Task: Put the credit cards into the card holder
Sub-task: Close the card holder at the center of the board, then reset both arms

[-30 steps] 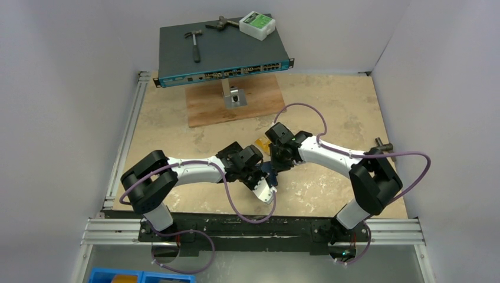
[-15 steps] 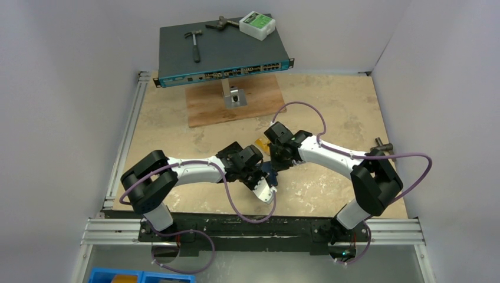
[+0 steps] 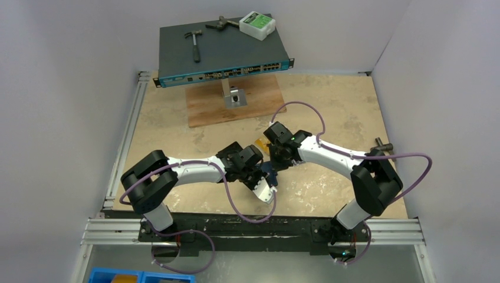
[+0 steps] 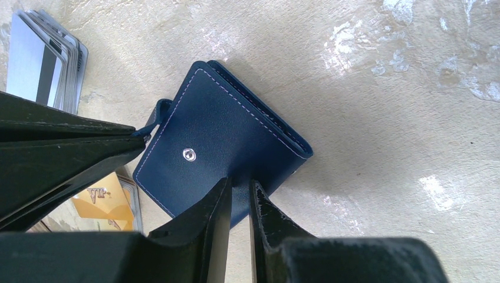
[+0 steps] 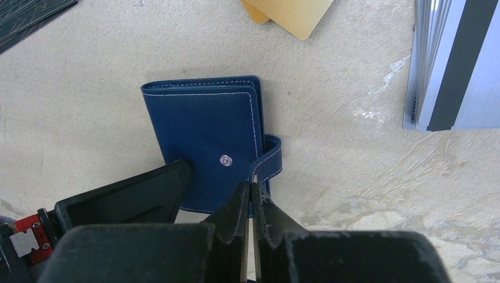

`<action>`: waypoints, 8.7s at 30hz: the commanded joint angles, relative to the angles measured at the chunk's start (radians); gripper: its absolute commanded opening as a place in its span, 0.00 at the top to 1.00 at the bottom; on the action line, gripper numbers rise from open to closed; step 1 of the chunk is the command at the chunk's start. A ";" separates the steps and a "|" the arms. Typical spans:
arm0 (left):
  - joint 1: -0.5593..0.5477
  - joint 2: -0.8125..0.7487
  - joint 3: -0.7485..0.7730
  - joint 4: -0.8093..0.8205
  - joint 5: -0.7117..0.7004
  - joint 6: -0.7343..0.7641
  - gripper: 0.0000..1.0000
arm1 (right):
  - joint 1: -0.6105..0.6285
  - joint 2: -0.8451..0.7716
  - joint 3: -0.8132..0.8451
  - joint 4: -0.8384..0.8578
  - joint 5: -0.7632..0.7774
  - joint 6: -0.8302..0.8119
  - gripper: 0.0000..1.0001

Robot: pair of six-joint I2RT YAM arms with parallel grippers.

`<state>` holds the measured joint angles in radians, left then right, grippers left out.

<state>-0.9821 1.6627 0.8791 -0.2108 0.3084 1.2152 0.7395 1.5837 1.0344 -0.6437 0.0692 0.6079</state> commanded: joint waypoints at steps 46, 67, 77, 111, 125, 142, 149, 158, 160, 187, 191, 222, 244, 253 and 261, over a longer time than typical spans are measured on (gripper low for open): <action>0.002 0.029 -0.014 -0.089 0.035 -0.037 0.86 | 0.025 0.137 0.037 0.080 -0.133 -0.019 1.00; 0.002 0.030 -0.014 -0.093 0.035 -0.042 0.88 | 0.025 0.138 0.044 0.094 -0.174 -0.023 1.00; 0.002 0.028 -0.017 -0.101 0.038 -0.037 0.89 | 0.010 0.182 0.051 0.084 -0.159 -0.029 1.00; 0.073 -0.077 -0.009 -0.164 0.054 -0.115 0.80 | -0.156 0.125 -0.372 0.362 -0.242 0.087 1.00; 0.283 -0.333 0.071 -0.513 0.173 -0.262 0.74 | -0.231 0.133 -0.500 0.477 -0.205 0.166 1.00; 0.537 -0.428 0.231 -0.674 0.209 -0.574 0.70 | -0.230 -0.153 -0.485 0.448 -0.264 0.223 0.46; 0.606 -0.490 0.235 -0.734 0.176 -0.576 0.69 | -0.225 -0.228 -0.358 0.662 -0.571 0.161 0.40; 0.740 -0.575 0.240 -0.749 0.194 -0.617 0.03 | -0.219 -0.254 -0.118 0.611 -0.734 0.044 0.23; 0.792 -0.583 0.241 -0.731 0.210 -0.637 0.00 | -0.224 -0.256 -0.048 0.513 -0.641 -0.016 0.14; 1.255 -0.444 -0.450 0.768 0.349 -1.189 0.00 | -0.498 -0.340 -0.775 1.647 0.674 -0.437 0.01; 1.255 -0.413 -0.466 0.853 0.351 -1.243 0.00 | -0.516 -0.266 -0.757 1.756 0.653 -0.479 0.02; 1.026 -0.337 -0.182 0.442 0.081 -1.120 0.00 | -0.628 -0.083 -0.743 1.928 0.318 -0.524 0.01; 1.083 -0.339 -0.520 1.021 0.035 -1.197 0.00 | -0.628 -0.073 -0.761 1.971 0.308 -0.547 0.01; 1.048 -0.303 -0.572 1.156 -0.046 -1.203 0.00 | -0.641 -0.074 -0.735 1.927 0.232 -0.541 0.01; 1.048 -0.306 -0.568 1.139 -0.049 -1.200 0.00 | -0.635 -0.071 -0.747 1.951 0.246 -0.571 0.01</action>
<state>0.0696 1.3575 0.3134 0.8524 0.2718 0.0196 0.1047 1.5131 0.2821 1.2495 0.3202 0.0628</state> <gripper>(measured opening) 0.999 0.987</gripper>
